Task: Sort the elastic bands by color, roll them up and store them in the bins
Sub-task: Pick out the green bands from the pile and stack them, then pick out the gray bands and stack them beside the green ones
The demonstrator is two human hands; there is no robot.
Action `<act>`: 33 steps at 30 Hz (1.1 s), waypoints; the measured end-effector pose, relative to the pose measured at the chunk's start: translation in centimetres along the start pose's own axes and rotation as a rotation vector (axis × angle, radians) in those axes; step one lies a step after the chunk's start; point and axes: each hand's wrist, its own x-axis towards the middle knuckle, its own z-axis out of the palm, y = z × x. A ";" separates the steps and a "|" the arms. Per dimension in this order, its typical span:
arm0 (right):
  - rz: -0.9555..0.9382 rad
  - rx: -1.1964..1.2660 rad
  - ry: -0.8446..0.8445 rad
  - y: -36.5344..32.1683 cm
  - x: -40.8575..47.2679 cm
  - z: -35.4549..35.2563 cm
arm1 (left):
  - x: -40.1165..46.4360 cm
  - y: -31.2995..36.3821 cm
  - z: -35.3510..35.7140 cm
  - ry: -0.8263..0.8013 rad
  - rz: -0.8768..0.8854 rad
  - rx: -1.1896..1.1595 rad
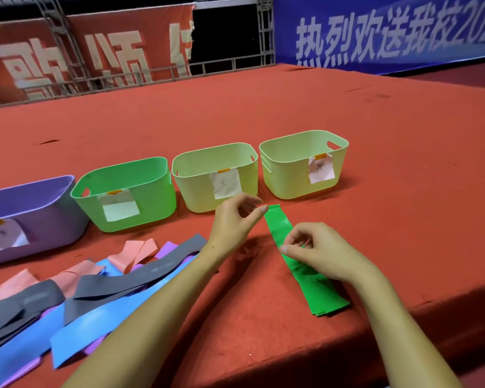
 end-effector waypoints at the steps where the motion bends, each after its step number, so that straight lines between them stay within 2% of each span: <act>1: -0.037 0.026 0.016 -0.8 0.2 0.7 | -0.8 0.5 -1.1 0.003 0.011 -0.026; 7: -0.242 0.197 0.044 -5.4 1.5 5.2 | -5.6 1.7 -8.2 0.094 0.033 -0.070; 12: -0.255 0.215 0.005 -8.1 2.9 9.4 | -9.5 -0.8 -14.7 0.199 -0.025 0.035; 15: -0.203 0.141 0.007 -8.5 4.4 12.2 | -11.9 -2.8 -17.7 0.250 -0.106 0.061; 19: -0.069 -0.200 0.015 -7.7 6.4 14.6 | -13.8 -4.4 -19.9 0.254 -0.171 0.097; 21: 0.034 -0.295 -0.003 -7.6 7.3 15.1 | -14.2 -4.8 -20.7 0.232 -0.176 0.101; 24: 0.165 -0.267 0.017 -7.4 8.4 15.4 | -14.4 -5.1 -21.5 0.215 -0.178 0.082; 27: 0.187 -0.164 0.012 -7.2 8.8 15.4 | -14.2 -5.1 -21.6 0.191 -0.188 0.048; 29: 0.164 -0.031 0.047 -7.2 8.9 15.4 | -13.7 -5.0 -21.2 0.190 -0.202 -0.025; 33: 0.020 0.047 0.154 -8.2 8.6 15.2 | -12.8 -4.4 -20.1 0.212 -0.235 -0.141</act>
